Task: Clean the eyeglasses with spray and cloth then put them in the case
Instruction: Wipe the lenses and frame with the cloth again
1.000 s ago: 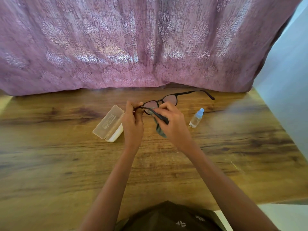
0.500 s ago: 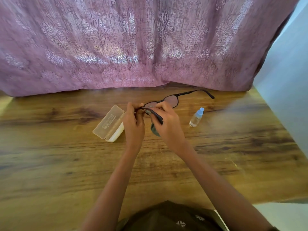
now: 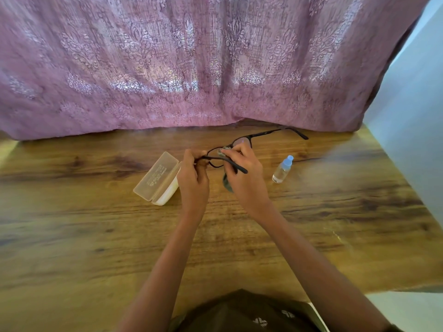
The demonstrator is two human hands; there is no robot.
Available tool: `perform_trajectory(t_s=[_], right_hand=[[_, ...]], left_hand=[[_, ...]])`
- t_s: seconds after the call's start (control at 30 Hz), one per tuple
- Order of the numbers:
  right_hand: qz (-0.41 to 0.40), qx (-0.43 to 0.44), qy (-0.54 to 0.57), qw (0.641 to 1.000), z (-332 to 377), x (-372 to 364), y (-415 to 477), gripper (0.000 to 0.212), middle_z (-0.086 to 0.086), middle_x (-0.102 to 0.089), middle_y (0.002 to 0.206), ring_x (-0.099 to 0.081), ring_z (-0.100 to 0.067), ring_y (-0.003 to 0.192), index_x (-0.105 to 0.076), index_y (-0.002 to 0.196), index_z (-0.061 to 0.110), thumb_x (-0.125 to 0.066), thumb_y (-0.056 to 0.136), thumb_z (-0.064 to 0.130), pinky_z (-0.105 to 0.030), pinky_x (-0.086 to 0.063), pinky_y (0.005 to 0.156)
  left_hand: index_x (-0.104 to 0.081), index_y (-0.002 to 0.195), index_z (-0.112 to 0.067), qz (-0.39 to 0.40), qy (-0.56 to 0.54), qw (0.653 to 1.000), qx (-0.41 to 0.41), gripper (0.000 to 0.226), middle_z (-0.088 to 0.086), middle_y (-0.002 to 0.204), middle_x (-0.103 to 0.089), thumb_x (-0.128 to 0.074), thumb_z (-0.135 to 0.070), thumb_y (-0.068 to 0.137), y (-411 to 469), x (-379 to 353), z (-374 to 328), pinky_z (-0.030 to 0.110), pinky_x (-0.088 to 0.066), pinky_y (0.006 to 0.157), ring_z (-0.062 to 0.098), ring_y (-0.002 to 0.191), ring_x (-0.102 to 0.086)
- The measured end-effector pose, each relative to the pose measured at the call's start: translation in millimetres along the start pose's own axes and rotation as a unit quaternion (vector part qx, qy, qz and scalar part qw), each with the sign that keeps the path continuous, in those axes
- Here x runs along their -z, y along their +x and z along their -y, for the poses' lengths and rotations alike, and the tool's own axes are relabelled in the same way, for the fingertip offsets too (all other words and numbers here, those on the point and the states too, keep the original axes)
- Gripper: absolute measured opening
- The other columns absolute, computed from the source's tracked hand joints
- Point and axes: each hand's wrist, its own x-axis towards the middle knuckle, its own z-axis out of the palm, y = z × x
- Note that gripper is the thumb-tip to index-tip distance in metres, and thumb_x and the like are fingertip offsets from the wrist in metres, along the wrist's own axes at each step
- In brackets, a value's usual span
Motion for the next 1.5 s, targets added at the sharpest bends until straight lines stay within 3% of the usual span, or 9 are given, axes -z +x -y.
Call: perform_trajectory(t_s=[0.33,0.43,0.6,0.67,0.77,0.87,1.13,1.33,1.5], right_hand=[[0.025,0.003,0.063,0.998,2,-7,-15,0.018,-0.010,-0.060,0.091,-0.057,-0.012,0.075,-0.069,0.102,-0.001,-0.070,0.085,-0.003,-0.012,-0.043,0.071],[-0.027,-0.091,0.130,0.987,-1,-2,-15,0.015,-0.002,-0.062,0.095,-0.057,-0.002,0.078,-0.072,0.103,0.006,-0.069,0.089,0.006,-0.006,-0.042,0.072],[-0.133,-0.299,0.242,0.913,-24,11,-5,0.004,0.001,-0.061,0.099,-0.057,0.004,0.079,-0.069,0.095,0.016,-0.068,0.091,0.016,-0.014,-0.047,0.072],[-0.125,-0.344,0.265,0.892,-32,14,0,0.004,0.000,-0.064,0.093,-0.058,-0.005,0.081,-0.067,0.090,0.022,-0.069,0.090,0.018,-0.022,-0.049,0.075],[-0.092,-0.372,0.317,0.867,-36,14,5,0.009,0.015,-0.068,0.072,-0.062,0.002,0.068,-0.072,0.099,0.017,-0.070,0.090,0.019,-0.012,-0.049,0.064],[-0.067,-0.370,0.351,0.857,-37,13,10,0.009,0.007,-0.072,0.080,-0.066,-0.002,0.072,-0.073,0.096,0.016,-0.070,0.089,0.013,-0.014,-0.051,0.065],[-0.059,-0.358,0.359,0.860,-41,13,18,0.012,0.005,-0.073,0.078,-0.067,-0.007,0.074,-0.074,0.089,0.021,-0.070,0.089,0.009,-0.019,-0.053,0.068],[-0.017,-0.338,0.354,0.872,-37,7,13,0.015,0.007,-0.075,0.082,-0.069,-0.010,0.079,-0.075,0.088,0.027,-0.072,0.087,0.013,-0.023,-0.055,0.070],[-0.008,-0.323,0.356,0.877,-35,6,11,0.011,-0.003,-0.076,0.093,-0.071,-0.014,0.085,-0.075,0.092,0.022,-0.071,0.088,0.013,-0.026,-0.056,0.074]], left_hand=[[-0.052,0.097,-0.019,-0.005,0.002,1.000,0.028,0.025,-0.015,0.086,-0.059,-0.045,0.005,0.093,-2,2,8,0.012,-0.044,0.068,0.000,0.078,-0.058],[-0.052,0.097,-0.019,0.003,0.002,0.999,0.035,0.023,-0.015,0.085,-0.058,-0.047,0.003,0.094,-1,2,8,0.013,-0.042,0.065,0.003,0.076,-0.057],[-0.053,0.099,-0.016,-0.008,-0.019,0.999,0.030,0.020,-0.020,0.086,-0.059,-0.047,0.003,0.095,-1,6,5,0.006,-0.042,0.066,-0.009,0.079,-0.058],[-0.054,0.098,-0.017,-0.011,-0.020,0.999,0.026,0.022,-0.025,0.085,-0.060,-0.047,0.004,0.094,-3,6,5,0.005,-0.041,0.068,-0.011,0.081,-0.058],[-0.054,0.097,-0.017,0.001,-0.031,0.999,0.026,0.021,-0.032,0.089,-0.061,-0.050,0.003,0.094,-4,4,5,0.006,-0.043,0.071,-0.009,0.084,-0.059],[-0.053,0.097,-0.019,0.017,-0.033,0.999,0.033,0.017,-0.026,0.087,-0.063,-0.053,-0.003,0.096,-8,4,8,0.006,-0.043,0.069,-0.008,0.081,-0.059],[-0.049,0.127,-0.011,0.199,0.029,0.979,0.045,0.037,0.004,0.093,-0.066,-0.040,0.008,0.097,6,32,34,0.010,-0.045,0.078,0.005,0.088,-0.062],[-0.068,0.115,-0.016,0.321,0.050,0.936,0.133,0.027,0.001,0.105,-0.071,-0.049,-0.029,0.100,56,27,11,0.039,-0.052,0.094,0.013,0.100,-0.066],[-0.074,0.094,-0.026,0.436,0.100,0.889,0.097,0.013,-0.022,0.079,-0.069,-0.062,-0.032,0.093,77,18,-7,0.007,-0.045,0.072,-0.012,0.076,-0.062]])
